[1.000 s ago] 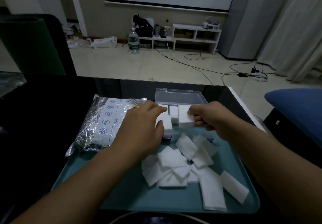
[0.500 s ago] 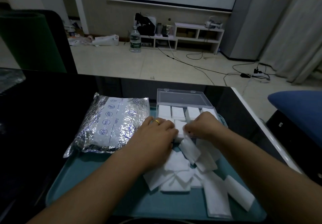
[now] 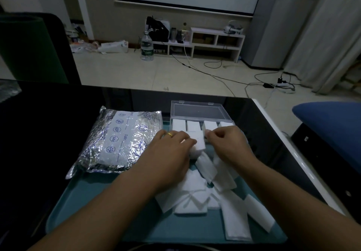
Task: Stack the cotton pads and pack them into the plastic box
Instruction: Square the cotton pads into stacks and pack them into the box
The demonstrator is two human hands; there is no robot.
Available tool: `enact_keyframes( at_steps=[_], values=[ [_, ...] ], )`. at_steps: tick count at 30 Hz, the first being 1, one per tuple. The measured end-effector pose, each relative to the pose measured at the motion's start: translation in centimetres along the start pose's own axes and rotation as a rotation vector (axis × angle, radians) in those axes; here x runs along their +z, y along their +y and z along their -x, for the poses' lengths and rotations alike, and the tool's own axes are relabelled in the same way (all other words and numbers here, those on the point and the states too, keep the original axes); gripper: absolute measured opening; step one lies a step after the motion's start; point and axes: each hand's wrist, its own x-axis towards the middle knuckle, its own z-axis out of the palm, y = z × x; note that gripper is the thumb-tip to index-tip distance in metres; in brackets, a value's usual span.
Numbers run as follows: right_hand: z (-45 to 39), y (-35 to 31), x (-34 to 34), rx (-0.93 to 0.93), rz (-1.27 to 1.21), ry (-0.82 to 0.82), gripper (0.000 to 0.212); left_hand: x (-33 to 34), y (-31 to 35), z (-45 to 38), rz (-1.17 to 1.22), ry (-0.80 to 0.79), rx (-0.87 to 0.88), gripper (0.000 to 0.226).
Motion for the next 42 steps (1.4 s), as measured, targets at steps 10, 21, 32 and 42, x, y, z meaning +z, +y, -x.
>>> enact_keyframes(
  at_steps=[10, 21, 32, 42],
  values=[
    [9.8, -0.5, -2.8, -0.239, 0.018, -0.148, 0.020, -1.5, 2.7, 5.5, 0.080, -0.007, -0.044, 0.026],
    [8.4, 0.0, -1.4, -0.406, 0.338, -0.230, 0.037, 0.2, 2.0, 6.0, 0.019, -0.123, -0.015, 0.025],
    [8.0, 0.5, -1.2, -0.366, 0.362, -0.284, 0.038, 0.5, 1.6, 5.8, 0.343, 0.012, -0.229, 0.032],
    [9.2, -0.4, -0.6, -0.366, 0.368, -0.272, 0.068, 0.3, 2.1, 6.2, 0.253, -0.135, -0.227, 0.066]
  ],
)
